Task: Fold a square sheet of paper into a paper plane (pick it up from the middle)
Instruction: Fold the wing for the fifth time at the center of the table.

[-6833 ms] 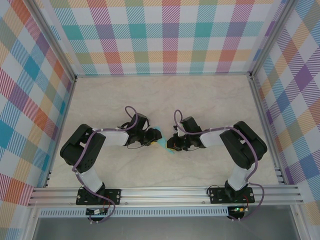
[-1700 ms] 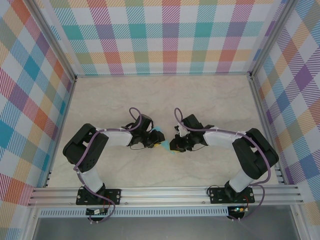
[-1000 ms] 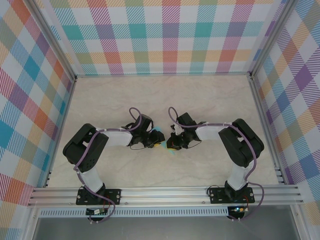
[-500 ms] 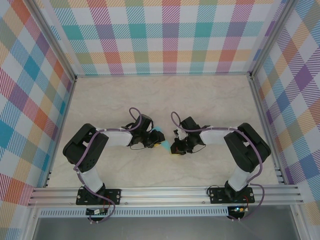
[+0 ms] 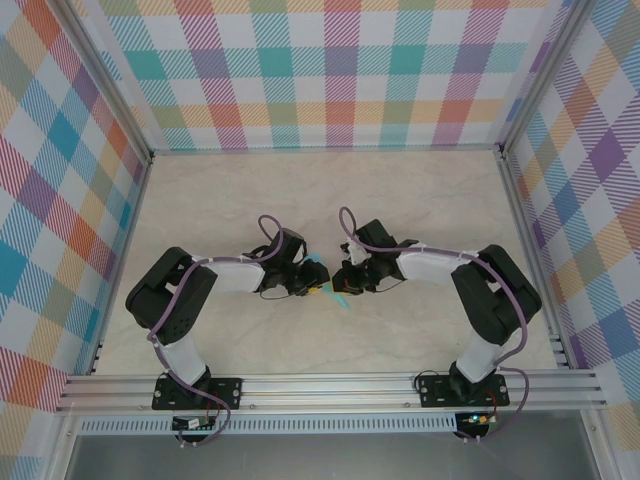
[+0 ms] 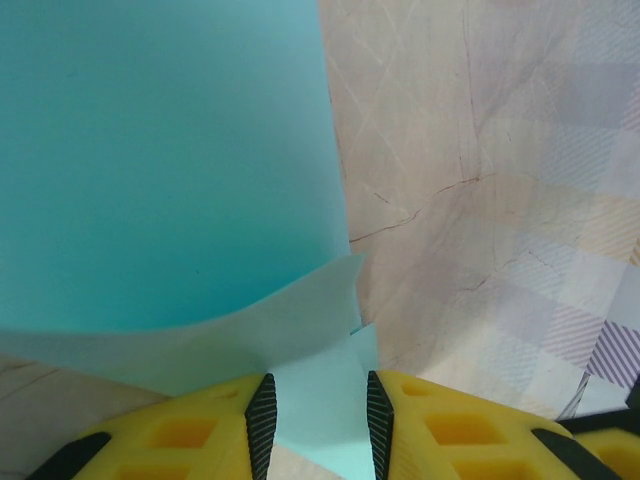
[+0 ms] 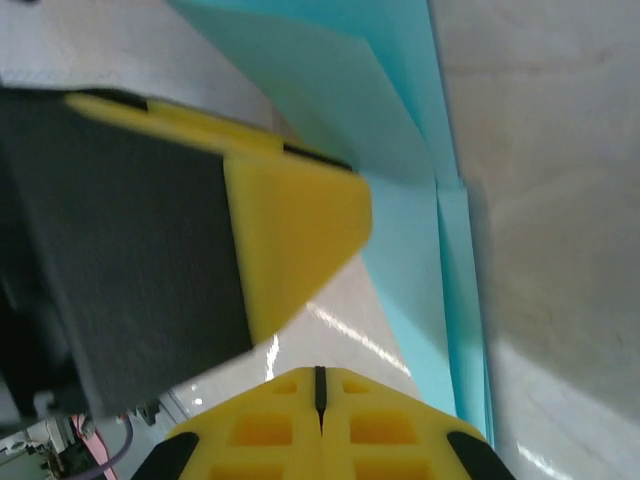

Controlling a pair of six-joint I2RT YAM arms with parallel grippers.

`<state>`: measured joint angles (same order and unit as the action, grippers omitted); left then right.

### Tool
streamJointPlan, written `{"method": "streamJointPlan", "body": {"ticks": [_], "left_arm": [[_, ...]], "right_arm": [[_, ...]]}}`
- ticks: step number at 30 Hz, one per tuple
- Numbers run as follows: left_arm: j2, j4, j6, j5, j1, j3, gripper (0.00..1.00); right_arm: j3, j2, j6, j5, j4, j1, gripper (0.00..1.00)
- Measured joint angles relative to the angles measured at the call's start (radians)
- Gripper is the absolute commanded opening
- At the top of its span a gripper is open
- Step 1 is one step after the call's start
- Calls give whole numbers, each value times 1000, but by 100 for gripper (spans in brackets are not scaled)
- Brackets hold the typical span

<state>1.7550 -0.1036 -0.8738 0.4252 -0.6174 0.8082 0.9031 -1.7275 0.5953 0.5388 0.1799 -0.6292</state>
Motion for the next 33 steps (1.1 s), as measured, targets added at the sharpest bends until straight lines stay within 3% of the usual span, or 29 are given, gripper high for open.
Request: {"method": "streamJointPlan", "body": {"ticks": [11,25,33], "left_arm": [[0,5,12,1,0,3,34],[-60,103,212,-35,16,34,37],[-49,120,251,-46,35,77,37]], "right_arm": [[3,-92,10,-31,-2,0,3],[0,-104,-2,-13,-6,6,3],[1,-108,-2,-6,-6,8,2]]}}
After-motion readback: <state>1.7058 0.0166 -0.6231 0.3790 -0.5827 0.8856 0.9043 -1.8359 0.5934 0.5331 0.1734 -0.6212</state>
